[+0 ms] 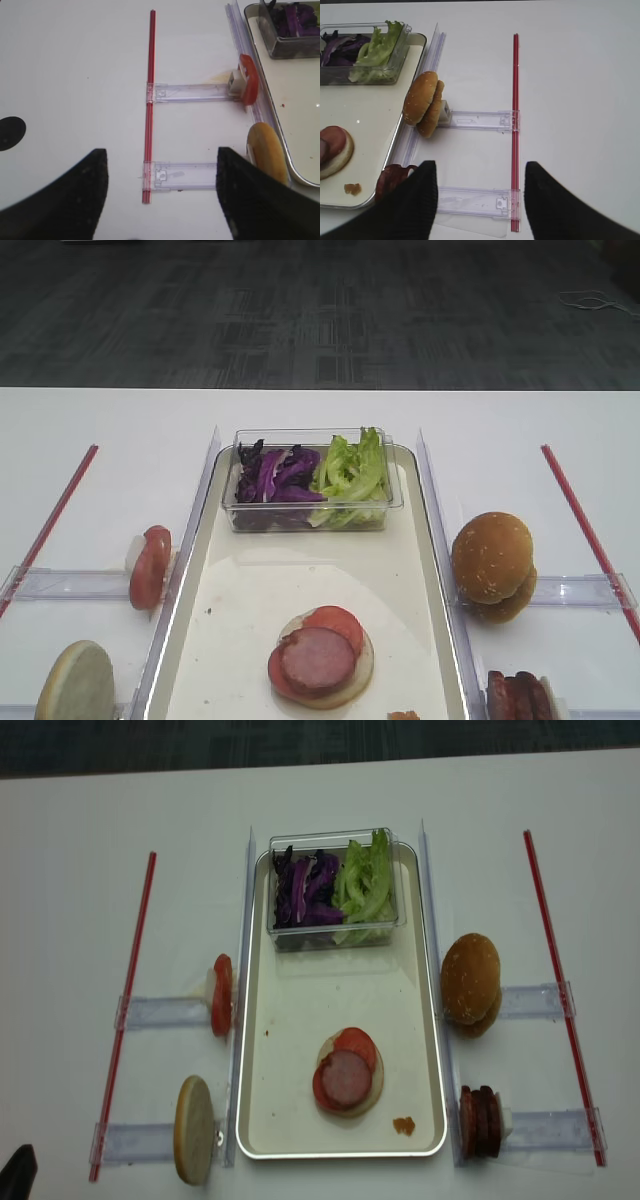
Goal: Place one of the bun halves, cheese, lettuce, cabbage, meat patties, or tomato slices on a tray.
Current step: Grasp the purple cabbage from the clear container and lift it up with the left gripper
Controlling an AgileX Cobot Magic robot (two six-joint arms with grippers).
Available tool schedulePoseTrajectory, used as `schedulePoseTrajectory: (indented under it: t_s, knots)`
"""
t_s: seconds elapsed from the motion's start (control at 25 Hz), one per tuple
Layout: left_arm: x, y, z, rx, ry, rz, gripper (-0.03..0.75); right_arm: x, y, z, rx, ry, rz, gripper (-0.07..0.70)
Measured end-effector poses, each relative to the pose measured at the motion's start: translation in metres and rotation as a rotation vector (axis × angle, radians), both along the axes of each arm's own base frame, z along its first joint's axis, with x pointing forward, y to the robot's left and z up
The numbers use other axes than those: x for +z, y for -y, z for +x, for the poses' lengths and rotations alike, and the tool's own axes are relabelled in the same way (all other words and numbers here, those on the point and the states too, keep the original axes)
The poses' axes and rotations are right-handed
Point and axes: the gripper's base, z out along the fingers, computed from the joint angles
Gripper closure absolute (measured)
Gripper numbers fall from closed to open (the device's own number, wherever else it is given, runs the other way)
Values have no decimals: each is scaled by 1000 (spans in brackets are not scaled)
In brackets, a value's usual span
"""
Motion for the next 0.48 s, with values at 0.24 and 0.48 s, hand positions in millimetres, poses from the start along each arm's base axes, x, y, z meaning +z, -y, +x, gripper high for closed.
schedulePoseTrajectory:
  t_s: [0.24,0.48]
  knots:
    - [0,0,0,0,0,0,244,0,0,0,0,0,0,230]
    - [0,0,0,0,0,0,244,0,0,0,0,0,0,230]
